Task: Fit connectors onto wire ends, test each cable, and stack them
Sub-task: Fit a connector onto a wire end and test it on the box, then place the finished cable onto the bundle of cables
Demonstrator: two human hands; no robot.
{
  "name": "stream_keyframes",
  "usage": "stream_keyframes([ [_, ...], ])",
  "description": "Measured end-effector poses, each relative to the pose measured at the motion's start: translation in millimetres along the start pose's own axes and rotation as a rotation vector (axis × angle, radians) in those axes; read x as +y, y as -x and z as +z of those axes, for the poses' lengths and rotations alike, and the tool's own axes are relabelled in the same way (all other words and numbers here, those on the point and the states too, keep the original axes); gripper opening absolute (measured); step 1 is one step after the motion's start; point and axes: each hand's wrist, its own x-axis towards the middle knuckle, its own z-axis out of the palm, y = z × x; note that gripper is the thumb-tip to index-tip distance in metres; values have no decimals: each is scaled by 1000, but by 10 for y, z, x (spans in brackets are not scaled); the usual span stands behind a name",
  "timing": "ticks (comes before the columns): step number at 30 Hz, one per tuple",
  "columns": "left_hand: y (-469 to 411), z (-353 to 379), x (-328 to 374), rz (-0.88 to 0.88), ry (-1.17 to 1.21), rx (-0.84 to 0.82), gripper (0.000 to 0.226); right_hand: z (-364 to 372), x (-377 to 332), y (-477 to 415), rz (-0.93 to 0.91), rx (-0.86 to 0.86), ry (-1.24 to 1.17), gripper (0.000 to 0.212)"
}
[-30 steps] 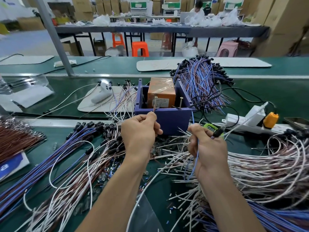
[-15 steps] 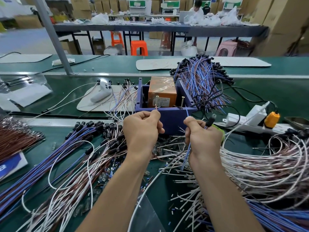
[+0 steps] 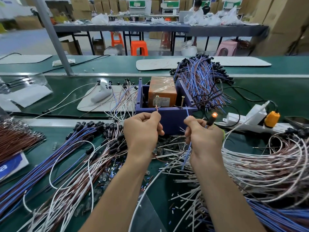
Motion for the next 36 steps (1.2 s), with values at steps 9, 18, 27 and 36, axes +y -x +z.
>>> stream_keyframes([
  [9, 523, 222, -64, 65, 34, -168, 19, -237, -259, 254, 74, -213, 26, 32],
  [18, 764, 266, 167, -139, 184, -669, 16, -992, -748, 512, 129, -472, 361, 18],
  [27, 1151, 310, 88, 53, -490, -494, 29, -2239, -1213, 466, 157, -210, 341, 25],
  [36, 1501, 637, 93, 180, -978, -751, 40, -2850, -1440, 186, -184, 242, 1728, 37],
])
